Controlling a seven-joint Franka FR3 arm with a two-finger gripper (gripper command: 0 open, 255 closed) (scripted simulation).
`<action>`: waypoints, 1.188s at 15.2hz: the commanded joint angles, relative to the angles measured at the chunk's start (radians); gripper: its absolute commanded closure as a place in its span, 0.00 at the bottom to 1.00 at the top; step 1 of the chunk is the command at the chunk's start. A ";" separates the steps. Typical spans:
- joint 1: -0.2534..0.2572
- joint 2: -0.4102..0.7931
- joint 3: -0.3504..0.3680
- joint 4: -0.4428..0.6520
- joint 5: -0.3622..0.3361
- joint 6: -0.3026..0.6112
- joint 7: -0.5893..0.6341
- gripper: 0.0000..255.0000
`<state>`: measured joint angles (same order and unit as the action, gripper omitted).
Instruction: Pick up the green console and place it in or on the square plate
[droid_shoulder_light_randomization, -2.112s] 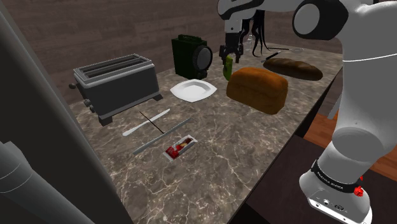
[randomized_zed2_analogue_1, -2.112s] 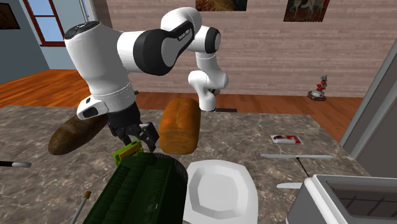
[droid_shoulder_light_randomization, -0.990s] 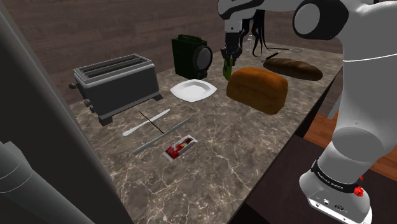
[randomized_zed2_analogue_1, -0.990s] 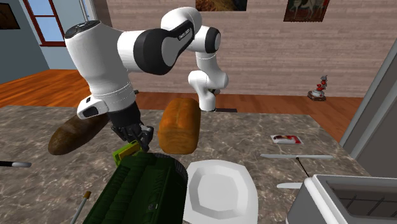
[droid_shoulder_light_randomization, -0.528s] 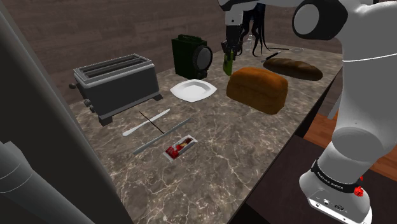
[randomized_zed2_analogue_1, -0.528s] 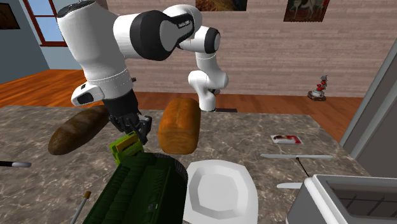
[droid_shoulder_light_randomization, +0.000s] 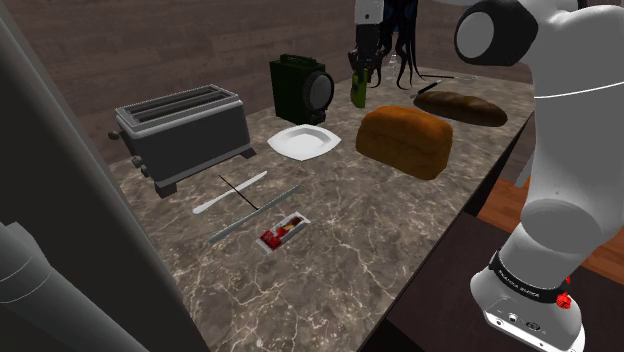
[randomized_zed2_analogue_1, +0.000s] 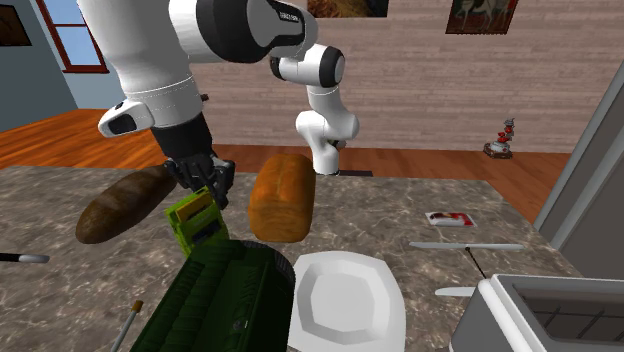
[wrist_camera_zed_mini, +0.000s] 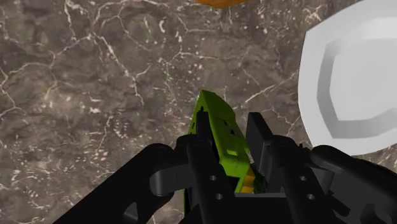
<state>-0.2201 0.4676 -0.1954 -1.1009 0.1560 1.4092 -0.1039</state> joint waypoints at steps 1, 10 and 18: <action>-0.004 0.011 0.000 0.045 0.002 -0.035 0.002 1.00; 0.139 -0.060 0.052 -0.014 -0.003 -0.026 0.190 1.00; 0.255 -0.032 0.103 0.071 0.002 -0.064 0.363 1.00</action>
<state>0.0178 0.4387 -0.0989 -1.0343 0.1576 1.3499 0.2337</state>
